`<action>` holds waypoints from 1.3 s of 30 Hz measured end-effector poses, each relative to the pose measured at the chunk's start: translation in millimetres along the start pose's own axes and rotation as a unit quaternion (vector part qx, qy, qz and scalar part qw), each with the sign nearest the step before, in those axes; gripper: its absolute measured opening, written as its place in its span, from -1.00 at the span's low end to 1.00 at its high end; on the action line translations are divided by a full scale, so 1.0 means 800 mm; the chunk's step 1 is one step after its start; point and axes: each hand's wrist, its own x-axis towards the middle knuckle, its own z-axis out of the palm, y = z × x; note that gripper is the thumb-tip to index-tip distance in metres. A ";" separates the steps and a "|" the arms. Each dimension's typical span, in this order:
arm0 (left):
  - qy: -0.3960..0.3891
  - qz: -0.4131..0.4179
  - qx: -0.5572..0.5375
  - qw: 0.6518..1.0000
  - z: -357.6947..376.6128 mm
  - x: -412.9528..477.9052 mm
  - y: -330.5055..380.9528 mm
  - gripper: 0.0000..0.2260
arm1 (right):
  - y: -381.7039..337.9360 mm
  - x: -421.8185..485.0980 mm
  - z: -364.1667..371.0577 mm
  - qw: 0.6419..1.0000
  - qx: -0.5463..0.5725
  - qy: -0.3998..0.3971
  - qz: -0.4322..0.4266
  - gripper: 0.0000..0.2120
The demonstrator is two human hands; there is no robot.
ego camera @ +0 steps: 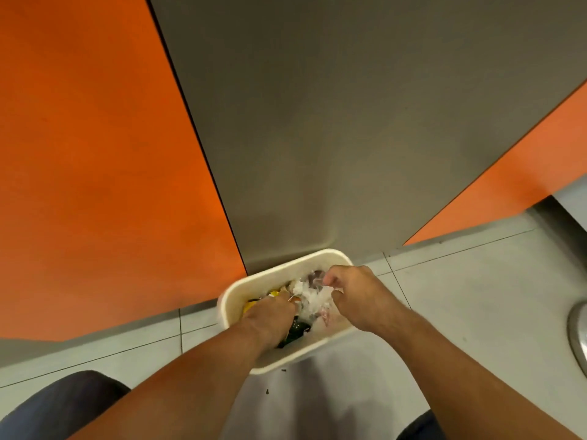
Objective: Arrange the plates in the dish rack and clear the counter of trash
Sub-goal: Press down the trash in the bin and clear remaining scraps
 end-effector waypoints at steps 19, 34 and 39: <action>0.186 0.065 -0.109 0.974 -0.129 -0.135 -0.044 -0.64 | -0.060 -0.043 -0.045 0.987 -0.110 0.066 -0.095 -0.71; 0.292 0.161 -0.098 0.937 -0.540 -0.497 0.057 -0.43 | -0.271 -0.363 -0.452 0.965 -0.116 0.149 -0.183 -0.62; 0.339 0.166 -0.130 0.917 -0.651 -0.579 0.081 -0.45 | -0.312 -0.447 -0.560 0.959 -0.094 0.184 -0.195 -0.59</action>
